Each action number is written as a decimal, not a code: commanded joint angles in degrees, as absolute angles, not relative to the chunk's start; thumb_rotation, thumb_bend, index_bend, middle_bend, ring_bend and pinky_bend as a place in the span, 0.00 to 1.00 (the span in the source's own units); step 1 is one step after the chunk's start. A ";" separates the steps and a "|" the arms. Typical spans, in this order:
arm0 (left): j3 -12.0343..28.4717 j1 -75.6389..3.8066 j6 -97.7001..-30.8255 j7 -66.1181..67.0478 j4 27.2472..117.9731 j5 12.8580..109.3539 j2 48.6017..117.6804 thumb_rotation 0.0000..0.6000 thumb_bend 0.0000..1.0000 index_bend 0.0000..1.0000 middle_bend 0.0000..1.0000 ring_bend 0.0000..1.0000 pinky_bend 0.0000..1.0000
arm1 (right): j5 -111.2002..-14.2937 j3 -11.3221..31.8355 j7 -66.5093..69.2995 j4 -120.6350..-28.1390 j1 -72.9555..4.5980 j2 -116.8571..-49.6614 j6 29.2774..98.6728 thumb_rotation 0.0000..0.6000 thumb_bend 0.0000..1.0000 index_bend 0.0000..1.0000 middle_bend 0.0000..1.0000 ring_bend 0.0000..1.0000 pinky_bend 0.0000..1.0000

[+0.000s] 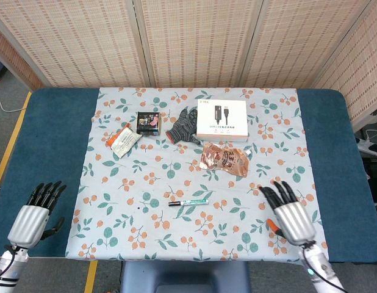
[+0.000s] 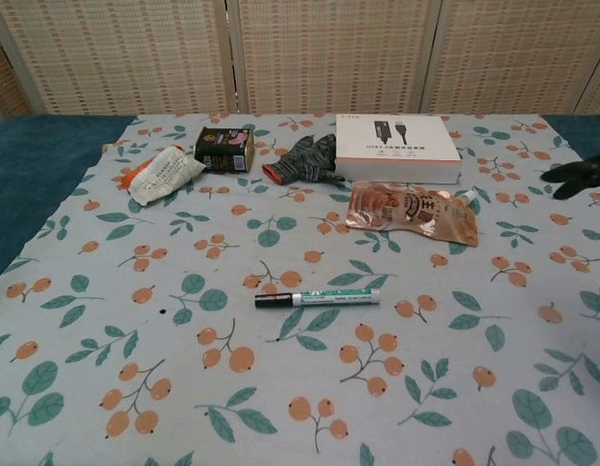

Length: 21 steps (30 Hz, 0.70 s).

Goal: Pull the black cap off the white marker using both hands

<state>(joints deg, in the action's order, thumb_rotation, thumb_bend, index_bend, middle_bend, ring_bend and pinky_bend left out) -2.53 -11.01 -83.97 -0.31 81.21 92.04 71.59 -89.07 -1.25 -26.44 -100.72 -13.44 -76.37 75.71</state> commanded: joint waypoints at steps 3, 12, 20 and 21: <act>-2.34 -11.04 -83.35 -0.18 81.22 91.63 71.57 1.00 0.37 0.00 0.00 0.00 0.01 | -78.45 7.18 -40.67 -97.22 -24.67 -93.25 62.31 1.00 0.19 0.20 0.24 0.00 0.00; -2.07 -10.28 -83.70 -0.66 81.63 91.16 70.82 1.00 0.37 0.00 0.00 0.00 0.01 | -70.98 10.16 -48.51 -86.06 -31.35 -107.15 59.11 1.00 0.22 0.32 0.32 0.00 0.00; -2.04 -10.01 -83.81 -0.92 81.87 91.55 70.48 1.00 0.37 0.00 0.00 0.00 0.01 | -68.23 10.83 -50.52 -80.79 -34.06 -111.74 59.54 1.00 0.24 0.37 0.35 0.00 0.00; -2.05 -10.01 -83.76 -0.99 81.85 91.58 70.47 1.00 0.37 0.00 0.00 0.00 0.01 | -67.89 10.85 -50.62 -80.52 -34.20 -111.95 59.62 1.00 0.24 0.38 0.36 0.00 0.00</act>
